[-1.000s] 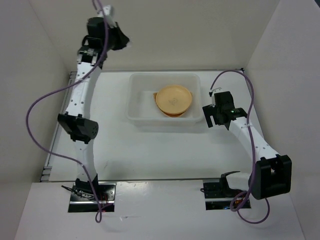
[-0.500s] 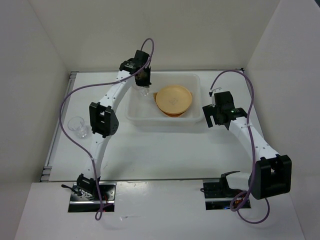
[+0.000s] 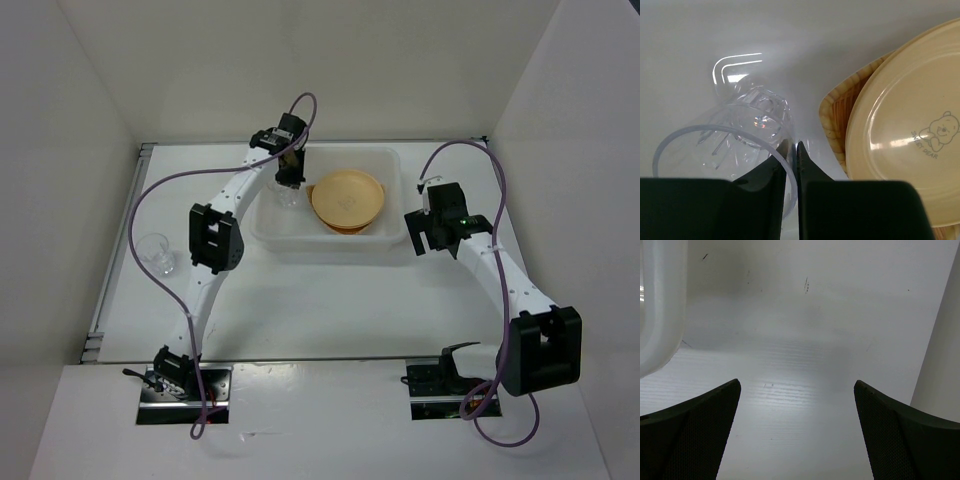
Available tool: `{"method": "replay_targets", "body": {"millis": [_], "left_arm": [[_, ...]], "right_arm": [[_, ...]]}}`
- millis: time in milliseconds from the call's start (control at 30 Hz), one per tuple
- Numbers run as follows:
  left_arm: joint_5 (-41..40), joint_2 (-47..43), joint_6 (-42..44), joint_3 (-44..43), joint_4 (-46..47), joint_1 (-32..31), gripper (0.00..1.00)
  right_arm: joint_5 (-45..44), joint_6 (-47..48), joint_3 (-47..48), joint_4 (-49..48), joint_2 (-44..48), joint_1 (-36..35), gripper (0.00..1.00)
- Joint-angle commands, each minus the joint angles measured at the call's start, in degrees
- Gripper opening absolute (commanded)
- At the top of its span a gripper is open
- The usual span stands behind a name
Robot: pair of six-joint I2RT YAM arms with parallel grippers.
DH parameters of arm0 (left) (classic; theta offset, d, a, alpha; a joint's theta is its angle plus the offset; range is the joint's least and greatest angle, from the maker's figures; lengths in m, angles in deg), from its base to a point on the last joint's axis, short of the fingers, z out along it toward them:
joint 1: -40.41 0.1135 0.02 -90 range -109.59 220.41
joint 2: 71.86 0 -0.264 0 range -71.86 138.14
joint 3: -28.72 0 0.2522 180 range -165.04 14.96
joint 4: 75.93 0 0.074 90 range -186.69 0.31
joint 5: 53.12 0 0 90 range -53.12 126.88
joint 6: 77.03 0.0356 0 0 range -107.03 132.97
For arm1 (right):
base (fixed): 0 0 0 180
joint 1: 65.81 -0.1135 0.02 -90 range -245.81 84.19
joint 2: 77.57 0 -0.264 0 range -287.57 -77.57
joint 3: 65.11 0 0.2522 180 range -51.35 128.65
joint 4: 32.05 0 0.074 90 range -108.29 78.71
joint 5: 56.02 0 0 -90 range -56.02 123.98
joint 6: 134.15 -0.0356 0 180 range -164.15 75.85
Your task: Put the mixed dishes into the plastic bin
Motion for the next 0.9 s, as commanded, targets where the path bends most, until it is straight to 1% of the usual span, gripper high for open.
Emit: {"method": "replay_targets", "body": {"millis": [0,33,67,100,167,200,233,267,300,333,367,400,433,467,500,533,567,600,633,667,700,733,800,833,867], "left_arm": [[-1.18,0.25,-1.07,-5.14,-1.15,-0.59,0.16],[-1.18,0.25,-1.07,-6.63,-2.81,-0.59,0.21],[-1.79,0.25,-1.68,-8.56,-3.87,-0.59,0.35],[-2.4,-0.71,-1.68,-13.19,-4.84,-0.59,0.42],[-3.11,-4.29,-2.29,-16.22,-4.85,-0.59,0.6],[-2.5,-5.28,-2.3,-18.23,-4.85,-0.59,1.0],[-1.45,-6.16,-2.3,-20.69,-4.85,-0.59,1.0],[-2.05,-7.82,-2.3,-26.28,-5.72,-1.11,1.0],[-4.58,-8.79,-2.3,-29.03,-9.12,-2.07,1.0],[-12.61,-12.46,-2.3,-30.28,-10.81,-2.61,1.0],[-17.47,-14.58,-3.26,-28.9,-14.92,-3.57,1.0],[-23.61,-16.6,-7.53,-27.84,-18.26,-4.1,1.0],[-30.29,-21.41,-10.01,-25.57,-20.04,-4.11,1.0],[-35.84,-25.98,-11.95,-17.11,-20.05,-4.11,1.0],[-37.55,-30.73,-16.06,-7.28,-19.1,-2.89,1.0],[-38.43,-41.39,-22.45,14.23,-16.83,-2.09,1.0],[-36.96,-47.24,-22.51,25.93,-12.19,-0.34,1.0],[-31.47,-53.13,-22.51,36.49,-1.62,1.59,1.0],[-28.54,-63.98,-23.12,45.55,2.93,5.96,1.0],[-25.73,-68.43,-23.13,59.39,6.8,8.52,1.0],[-21.7,-73.79,-23.13,63.97,10.76,13.42,1.0],[-20.87,-74.62,-23.13,66.71,10.79,15.56,1.0],[-20.16,-74.02,-20.85,69.8,7.73,19.43,1.0],[-20.16,-72.62,-18.58,70.42,7.11,22.06,1.0],[-20.16,-72.61,-16.99,71.39,8.06,23.3,1.0]], "right_arm": [[0.32,-0.4,-0.1,-1.94,-0.68,-0.22,0.98],[0.32,-0.39,-0.1,-1.94,-0.68,-0.22,0.98],[0.32,-0.39,-0.1,-1.94,-0.68,-0.22,0.98],[0.93,-0.39,-0.1,-1.94,-0.68,-0.22,0.98],[0.94,-0.39,-0.1,-1.94,-0.68,-0.22,0.98],[1.63,0.13,-0.1,-1.94,-0.68,-0.22,0.98],[2.25,0.14,-0.1,-1.94,-0.68,-0.22,0.98],[2.26,0.14,-0.1,-1.94,-0.68,-0.22,0.98],[2.26,0.14,-0.1,-1.94,-0.68,-0.22,0.98],[2.26,0.14,-0.1,-1.94,-0.68,-0.22,0.98],[2.26,0.14,-0.1,-1.94,-0.68,-0.22,0.98],[2.26,0.14,-0.1,-1.94,-0.16,-0.22,0.98],[2.26,0.14,-0.1,-1.94,-0.15,-0.22,0.98],[2.26,0.14,-0.1,-1.94,-0.15,-0.22,0.98],[2.26,0.14,-0.1,-1.94,-0.15,-0.22,0.98],[2.87,0.14,-0.1,-1.94,0.37,-0.22,0.98],[2.87,0.66,-0.1,-1.94,0.37,-0.22,0.97],[3.48,0.66,-0.1,-1.94,0.37,-0.22,0.97],[3.49,0.66,-0.1,-1.94,0.37,-0.22,0.96],[3.49,0.66,-0.1,-1.94,0.37,-0.22,0.96],[3.49,0.66,-0.1,-1.94,0.37,-0.22,0.96],[3.49,0.66,-0.1,-1.42,0.37,-0.83,0.96],[3.49,0.66,-0.1,-1.41,0.37,-0.83,0.96],[3.49,0.66,-0.1,-1.41,0.37,-0.83,0.96],[3.49,0.66,-0.1,-1.41,0.37,-0.83,0.96]]}}
